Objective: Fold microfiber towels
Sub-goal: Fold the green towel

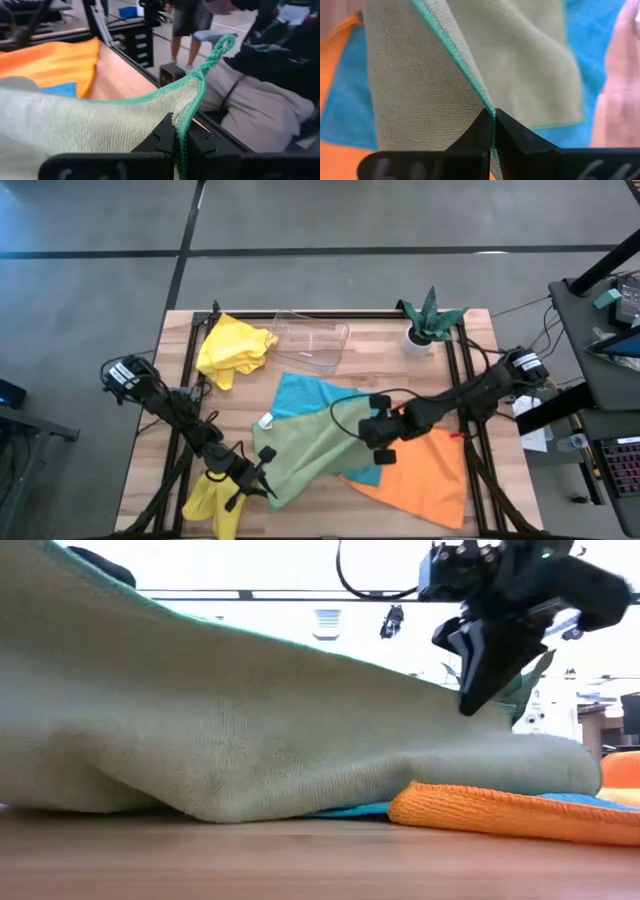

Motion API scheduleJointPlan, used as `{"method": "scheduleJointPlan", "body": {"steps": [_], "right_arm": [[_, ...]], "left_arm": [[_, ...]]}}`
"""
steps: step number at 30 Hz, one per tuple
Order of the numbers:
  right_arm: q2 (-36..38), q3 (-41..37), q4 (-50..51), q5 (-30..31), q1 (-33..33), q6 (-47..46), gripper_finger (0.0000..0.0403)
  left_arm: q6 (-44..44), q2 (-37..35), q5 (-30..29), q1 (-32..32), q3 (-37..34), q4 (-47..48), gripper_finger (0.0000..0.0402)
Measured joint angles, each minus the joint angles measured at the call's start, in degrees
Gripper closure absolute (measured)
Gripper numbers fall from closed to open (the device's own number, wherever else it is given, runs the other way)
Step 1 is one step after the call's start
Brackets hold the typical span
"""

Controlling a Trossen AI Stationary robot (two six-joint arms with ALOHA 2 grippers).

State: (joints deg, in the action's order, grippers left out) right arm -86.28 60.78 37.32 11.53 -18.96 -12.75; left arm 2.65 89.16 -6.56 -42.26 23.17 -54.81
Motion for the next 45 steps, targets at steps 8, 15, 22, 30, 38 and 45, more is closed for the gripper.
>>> {"method": "scheduleJointPlan", "body": {"steps": [8,15,22,30,38,45], "right_arm": [[0.0,0.0,-2.0,0.0,5.0,3.8,0.0394],[0.0,-0.9,-3.9,-1.1,9.5,5.5,0.0394],[-0.4,-4.0,-10.6,-7.3,14.0,6.7,0.0394],[-2.6,-5.6,-10.6,-7.7,15.6,6.9,0.0394],[-5.5,-5.7,-11.8,-7.5,15.6,7.8,0.0394],[-5.6,-5.7,-12.6,-7.3,15.6,8.3,0.0394]], "left_arm": [[1.1,-2.6,-3.4,0.3,-1.8,0.4,0.0401],[8.2,-5.2,-6.5,0.4,-5.4,1.9,0.0370],[13.3,-7.7,-14.0,0.3,-10.3,1.8,0.0332],[16.6,-8.5,-23.2,0.4,-14.3,1.9,0.0324],[16.7,-8.6,-29.6,0.4,-15.2,1.9,0.0326],[16.7,-8.8,-29.6,0.4,-15.2,3.8,0.0384]]}}
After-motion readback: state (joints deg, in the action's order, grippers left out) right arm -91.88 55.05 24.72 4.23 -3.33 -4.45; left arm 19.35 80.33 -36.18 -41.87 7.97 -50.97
